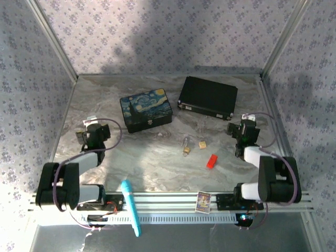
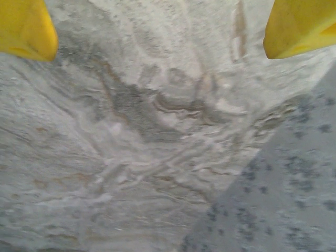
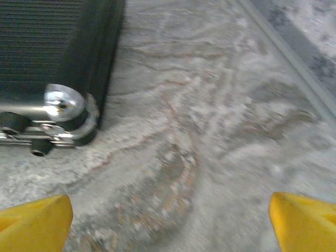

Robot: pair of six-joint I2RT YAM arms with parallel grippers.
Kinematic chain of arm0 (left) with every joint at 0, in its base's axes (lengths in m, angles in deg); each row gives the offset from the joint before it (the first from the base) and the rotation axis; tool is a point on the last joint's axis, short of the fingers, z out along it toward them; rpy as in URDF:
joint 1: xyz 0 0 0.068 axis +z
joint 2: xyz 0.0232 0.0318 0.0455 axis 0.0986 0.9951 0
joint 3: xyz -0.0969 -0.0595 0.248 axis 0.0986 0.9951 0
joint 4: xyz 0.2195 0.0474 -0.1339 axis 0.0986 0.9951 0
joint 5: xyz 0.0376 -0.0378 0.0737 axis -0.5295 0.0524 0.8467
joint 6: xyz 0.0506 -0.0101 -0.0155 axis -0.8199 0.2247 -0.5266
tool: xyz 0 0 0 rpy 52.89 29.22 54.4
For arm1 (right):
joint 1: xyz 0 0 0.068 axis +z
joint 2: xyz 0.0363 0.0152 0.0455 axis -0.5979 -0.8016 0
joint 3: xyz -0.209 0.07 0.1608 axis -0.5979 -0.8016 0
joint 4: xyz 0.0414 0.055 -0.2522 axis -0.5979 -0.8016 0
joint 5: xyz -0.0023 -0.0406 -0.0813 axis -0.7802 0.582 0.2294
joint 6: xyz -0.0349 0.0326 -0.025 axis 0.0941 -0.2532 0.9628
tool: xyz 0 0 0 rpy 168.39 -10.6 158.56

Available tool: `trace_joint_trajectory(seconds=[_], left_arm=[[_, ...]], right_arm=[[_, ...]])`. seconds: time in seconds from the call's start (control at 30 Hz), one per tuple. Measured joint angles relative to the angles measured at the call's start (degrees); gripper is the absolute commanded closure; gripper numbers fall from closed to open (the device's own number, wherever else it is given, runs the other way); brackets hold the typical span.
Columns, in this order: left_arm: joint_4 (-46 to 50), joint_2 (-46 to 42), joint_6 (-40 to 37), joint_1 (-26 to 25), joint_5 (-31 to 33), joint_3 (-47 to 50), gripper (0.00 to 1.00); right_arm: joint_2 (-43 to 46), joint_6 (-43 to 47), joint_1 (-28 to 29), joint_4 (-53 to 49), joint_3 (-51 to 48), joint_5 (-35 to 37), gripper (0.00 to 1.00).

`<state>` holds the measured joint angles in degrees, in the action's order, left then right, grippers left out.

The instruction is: Unlock the padlock with the key

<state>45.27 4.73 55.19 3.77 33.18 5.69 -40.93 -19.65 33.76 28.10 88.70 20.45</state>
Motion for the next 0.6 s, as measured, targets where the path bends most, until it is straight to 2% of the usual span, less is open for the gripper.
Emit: trace_joint_trajectory(seconds=[0.17, 0.3, 0.6], left_arm=[[-11.2, 8.8, 0.2, 3.4, -9.1, 0.0, 0.00], [-14.5, 12.9, -0.7, 3.3, -14.8, -0.1, 0.00], [-14.0, 13.2, -1.9, 2.4, -16.7, -4.1, 0.00]], right_arm=[[-7.2, 2.1, 0.4, 10.8, -0.3, -4.2, 0.01], [-8.1, 3.5, 1.2, 13.5, -0.5, -5.4, 0.01], [-8.1, 4.6, 1.9, 15.5, -0.5, -5.9, 0.01]])
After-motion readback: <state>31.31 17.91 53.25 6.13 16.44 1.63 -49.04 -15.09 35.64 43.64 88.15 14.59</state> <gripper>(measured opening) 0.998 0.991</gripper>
